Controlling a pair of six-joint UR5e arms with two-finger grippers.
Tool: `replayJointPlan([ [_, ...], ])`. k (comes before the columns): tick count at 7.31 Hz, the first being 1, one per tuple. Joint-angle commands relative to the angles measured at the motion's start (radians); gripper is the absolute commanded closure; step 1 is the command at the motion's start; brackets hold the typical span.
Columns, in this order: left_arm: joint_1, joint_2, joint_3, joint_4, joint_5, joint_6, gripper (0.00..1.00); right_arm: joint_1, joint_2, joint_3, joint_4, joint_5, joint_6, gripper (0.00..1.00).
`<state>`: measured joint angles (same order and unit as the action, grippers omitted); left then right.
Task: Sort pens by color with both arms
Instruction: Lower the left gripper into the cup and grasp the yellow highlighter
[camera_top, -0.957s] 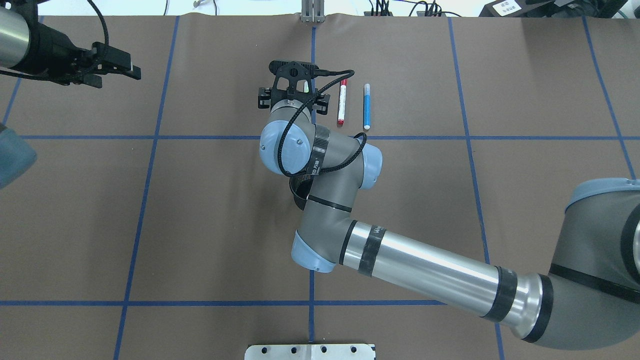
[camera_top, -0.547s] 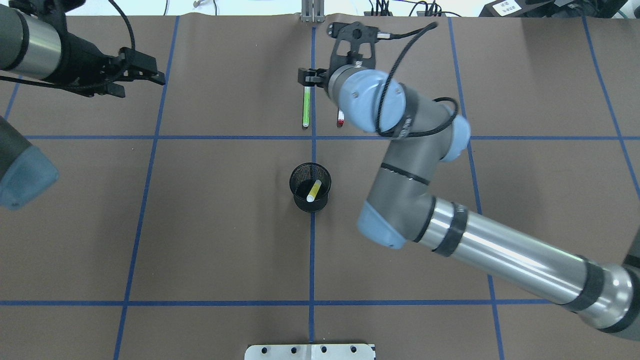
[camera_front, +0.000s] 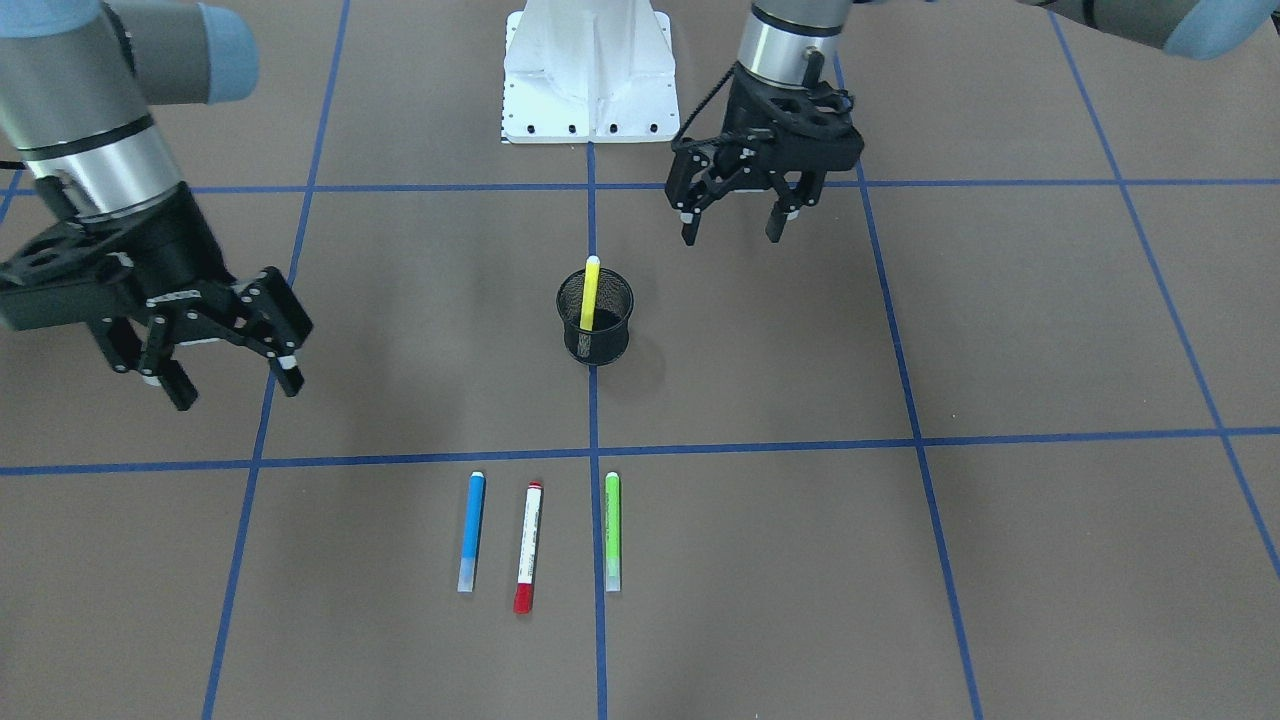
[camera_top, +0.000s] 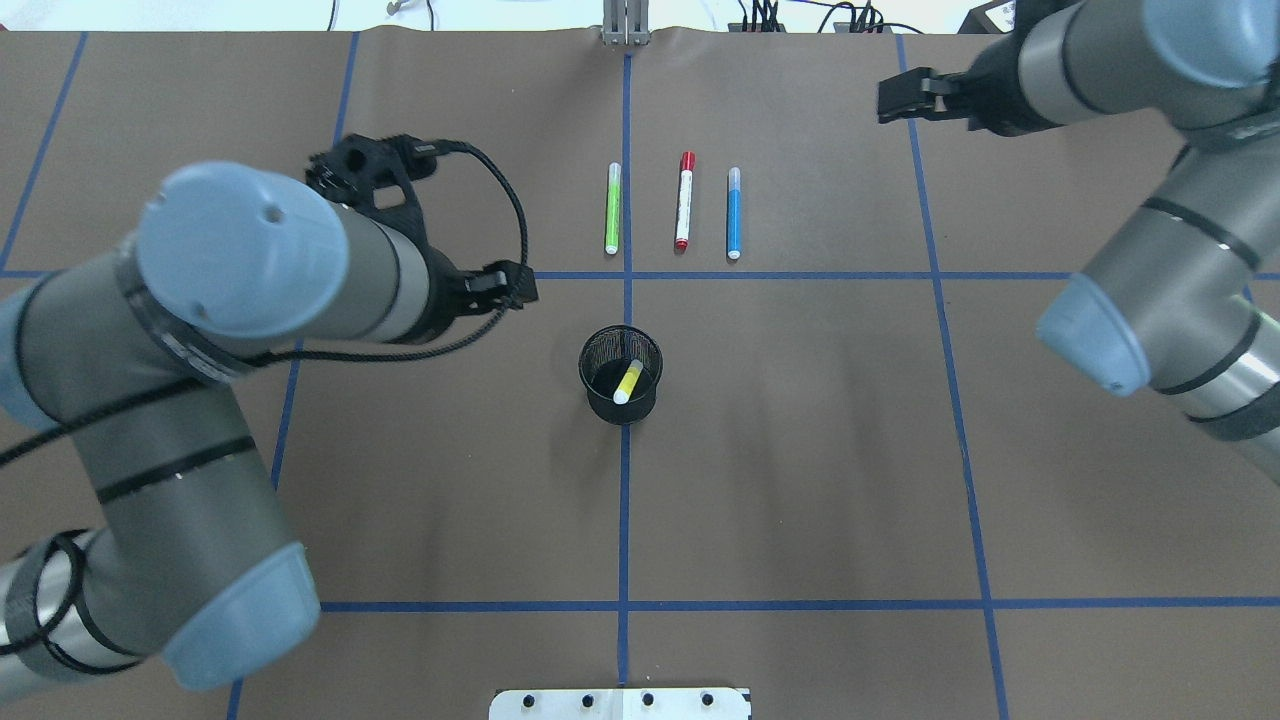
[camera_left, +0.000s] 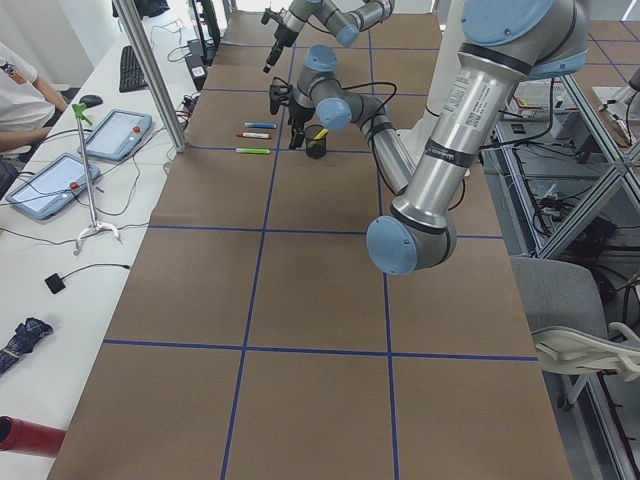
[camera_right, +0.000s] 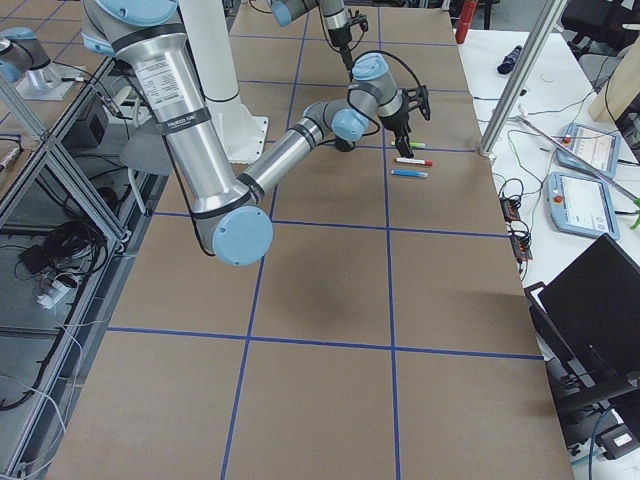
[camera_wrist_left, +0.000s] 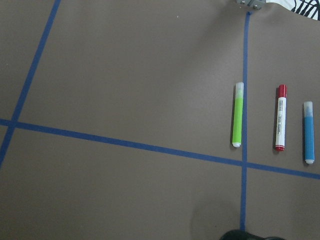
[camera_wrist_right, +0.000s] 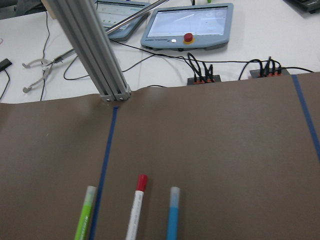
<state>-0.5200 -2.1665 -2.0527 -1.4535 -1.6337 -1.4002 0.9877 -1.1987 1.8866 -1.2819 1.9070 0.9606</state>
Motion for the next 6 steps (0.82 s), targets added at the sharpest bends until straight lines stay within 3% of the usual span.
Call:
replayJointPlan([
  [1,0.157,-0.052,0.017,0.067,0.154,-0.023,0.01,0.094,-0.122,0.014,0.004,0.086,-0.167,0.0],
  [2,0.219,-0.056,0.031,0.065,0.229,-0.023,0.02,0.095,-0.137,0.014,0.004,0.084,-0.189,0.0],
  [3,0.224,-0.081,0.075,0.055,0.238,-0.022,0.06,0.095,-0.14,0.013,0.004,0.081,-0.191,0.0],
  [6,0.221,-0.114,0.242,-0.186,0.282,-0.017,0.09,0.094,-0.15,0.013,0.006,0.073,-0.191,0.0],
])
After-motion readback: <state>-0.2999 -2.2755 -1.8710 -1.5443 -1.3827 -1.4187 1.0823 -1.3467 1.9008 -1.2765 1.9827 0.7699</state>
